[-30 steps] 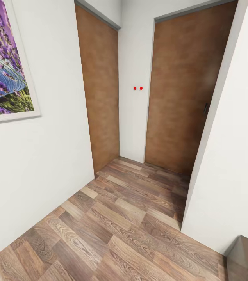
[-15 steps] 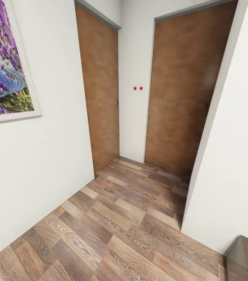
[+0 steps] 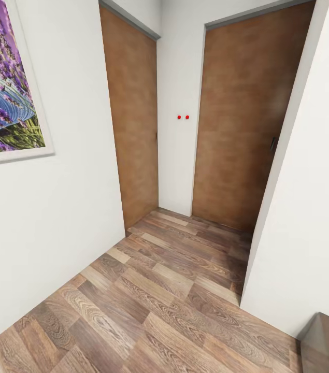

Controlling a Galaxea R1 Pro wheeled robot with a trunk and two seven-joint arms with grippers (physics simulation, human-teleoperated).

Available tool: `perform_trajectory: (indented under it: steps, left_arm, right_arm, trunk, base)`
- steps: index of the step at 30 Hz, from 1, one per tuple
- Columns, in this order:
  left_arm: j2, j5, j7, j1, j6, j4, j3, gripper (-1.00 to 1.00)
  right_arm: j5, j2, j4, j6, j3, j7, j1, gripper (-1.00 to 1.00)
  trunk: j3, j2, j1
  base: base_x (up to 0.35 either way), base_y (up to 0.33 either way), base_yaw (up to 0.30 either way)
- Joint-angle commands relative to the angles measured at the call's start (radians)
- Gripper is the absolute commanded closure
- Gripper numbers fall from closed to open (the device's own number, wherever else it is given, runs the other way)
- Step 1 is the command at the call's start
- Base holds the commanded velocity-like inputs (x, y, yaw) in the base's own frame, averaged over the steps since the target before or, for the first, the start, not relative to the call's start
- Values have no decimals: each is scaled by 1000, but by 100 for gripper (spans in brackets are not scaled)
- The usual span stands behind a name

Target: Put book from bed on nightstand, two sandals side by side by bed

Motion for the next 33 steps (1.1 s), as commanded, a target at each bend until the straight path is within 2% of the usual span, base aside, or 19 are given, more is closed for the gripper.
perform_trajectory:
  steps: [1,9,19,33]
  left_arm:
    - [-1,1,-1,0,-3,-313,0,-100]
    - [-1,5,-1,0,-35,-333,0,-100]
    - [2,6,0,0,-39,-327,3,-100]
    - [2,5,0,0,-41,-286,6,-100]
  right_arm:
    - [0,0,-94,-1,-1,-1,-1,-100]
    - [-1,-1,-103,-12,-4,4,-2,-100]
    - [-2,2,-102,-19,-6,8,-2,-100]
    - [-2,1,-101,-20,-6,8,-2,-100]
  trunk:
    - [-1,0,0]
    - [-1,0,0]
    - [-1,0,0]
    - [-1,0,0]
  base:
    - [0,0,0]
    - [0,0,0]
    - [0,0,0]
    - [0,0,-4]
